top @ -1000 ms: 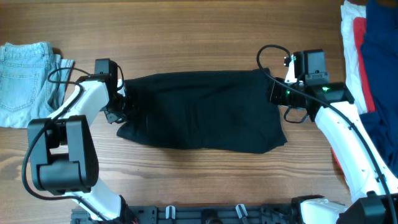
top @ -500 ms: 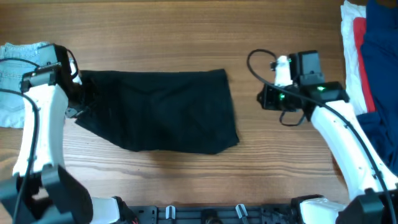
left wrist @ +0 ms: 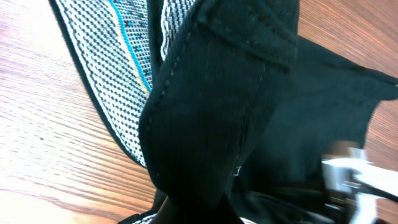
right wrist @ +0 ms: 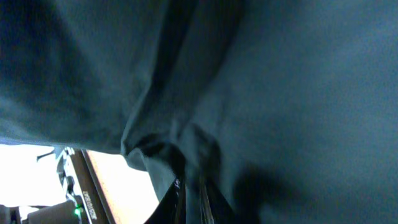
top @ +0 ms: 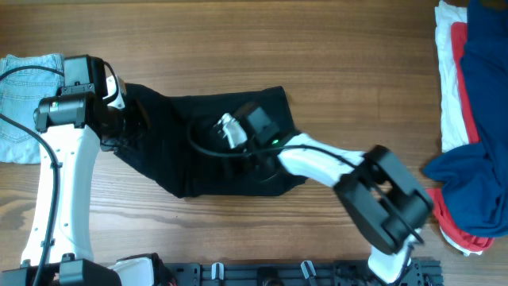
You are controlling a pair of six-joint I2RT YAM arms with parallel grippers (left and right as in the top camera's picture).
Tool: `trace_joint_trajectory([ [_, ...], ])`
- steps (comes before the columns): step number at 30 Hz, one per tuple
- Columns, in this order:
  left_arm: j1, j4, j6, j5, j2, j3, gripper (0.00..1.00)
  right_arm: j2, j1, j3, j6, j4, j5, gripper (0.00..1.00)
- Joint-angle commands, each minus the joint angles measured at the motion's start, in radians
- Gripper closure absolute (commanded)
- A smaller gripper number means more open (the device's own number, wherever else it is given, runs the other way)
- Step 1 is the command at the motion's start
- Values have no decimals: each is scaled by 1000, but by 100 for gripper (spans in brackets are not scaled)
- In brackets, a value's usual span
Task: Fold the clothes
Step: 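Fold the right half of the shorts leftward over the left half with the right gripper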
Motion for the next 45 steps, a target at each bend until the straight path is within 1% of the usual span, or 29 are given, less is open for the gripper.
trace_joint_trajectory([
  [1,-6,-2,9,130,-30,19,96,103,71,6,93,95,-63,91],
  [3,-6,-2,9,188,-30,19,96,142,103,6,135,159,-80,91],
  [6,-6,4,4,304,-30,26,96,150,146,6,150,222,-89,91],
  [9,-23,6,-25,317,-30,26,96,150,154,7,190,294,-90,91],
  [11,-52,11,-25,317,-30,26,96,150,154,7,188,285,-90,91],
  [14,-93,36,-25,317,-30,26,96,126,124,7,176,205,-83,84],
  [16,-101,40,-25,284,-30,26,96,38,45,7,113,46,-22,80],
  [18,-101,41,-25,264,-30,26,96,-76,-59,7,39,-149,84,78],
  [20,-101,46,-25,264,-30,26,96,-163,-148,7,-20,-295,164,78],
  [21,-101,48,-25,264,-30,26,96,-219,-214,7,-76,-409,215,78],
  [23,-101,52,-25,265,-30,26,96,-252,-292,7,-84,-562,354,77],
  [26,-101,64,-64,265,-29,26,96,-249,-358,-13,-97,-665,507,77],
  [28,-117,80,-71,269,-29,26,96,-249,-370,-54,-102,-656,549,78],
  [31,-192,125,-98,268,-29,26,94,-249,-369,-144,-101,-557,542,78],
  [32,-219,142,-121,268,-29,26,94,-249,-369,-170,-102,-529,511,78],
  [34,-276,176,-132,268,-29,26,94,-249,-365,-206,-102,-492,432,78],
  [37,-349,187,-176,268,-18,26,90,-249,-339,-211,-100,-488,430,78],
  [41,-441,200,-176,268,50,26,90,-249,-291,-211,-85,-476,432,78],
  [45,-516,267,-202,264,127,26,91,-249,-280,-211,-66,-479,437,78],
])
